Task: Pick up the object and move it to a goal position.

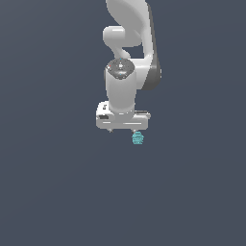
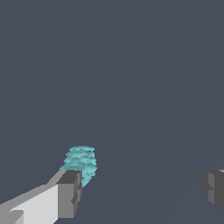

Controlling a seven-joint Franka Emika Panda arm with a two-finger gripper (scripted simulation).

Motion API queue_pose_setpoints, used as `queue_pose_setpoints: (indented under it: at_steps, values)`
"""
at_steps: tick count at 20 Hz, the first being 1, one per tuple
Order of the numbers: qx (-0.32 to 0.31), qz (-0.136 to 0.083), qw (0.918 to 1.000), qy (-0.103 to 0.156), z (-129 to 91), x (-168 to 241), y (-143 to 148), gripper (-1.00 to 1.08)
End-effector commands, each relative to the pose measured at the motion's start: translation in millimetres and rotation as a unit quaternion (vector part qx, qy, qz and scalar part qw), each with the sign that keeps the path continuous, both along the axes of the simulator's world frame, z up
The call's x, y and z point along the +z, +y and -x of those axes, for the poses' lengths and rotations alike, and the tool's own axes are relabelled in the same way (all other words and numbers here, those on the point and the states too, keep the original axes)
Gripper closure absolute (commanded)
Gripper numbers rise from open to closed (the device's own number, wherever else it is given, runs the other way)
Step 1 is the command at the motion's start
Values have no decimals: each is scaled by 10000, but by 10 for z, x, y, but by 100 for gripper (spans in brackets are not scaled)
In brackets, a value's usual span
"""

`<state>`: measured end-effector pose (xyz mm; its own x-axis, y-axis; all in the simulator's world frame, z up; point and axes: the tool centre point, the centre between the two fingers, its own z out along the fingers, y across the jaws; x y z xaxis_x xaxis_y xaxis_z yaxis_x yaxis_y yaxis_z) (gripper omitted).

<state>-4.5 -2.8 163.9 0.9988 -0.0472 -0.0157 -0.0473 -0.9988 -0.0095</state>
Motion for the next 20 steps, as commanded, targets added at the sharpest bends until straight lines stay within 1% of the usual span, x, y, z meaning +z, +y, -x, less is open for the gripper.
queue_pose_setpoints:
  at_steps: [1,11,15,20]
  values:
    - [17,9,10000,-5,45,-87,101,-92]
    - [98,46,9999,-58,379,-569,658,-92]
    - [120,49,9999,-71,477,-677,784,-92]
    - [129,50,9999,-76,522,-725,837,-92]
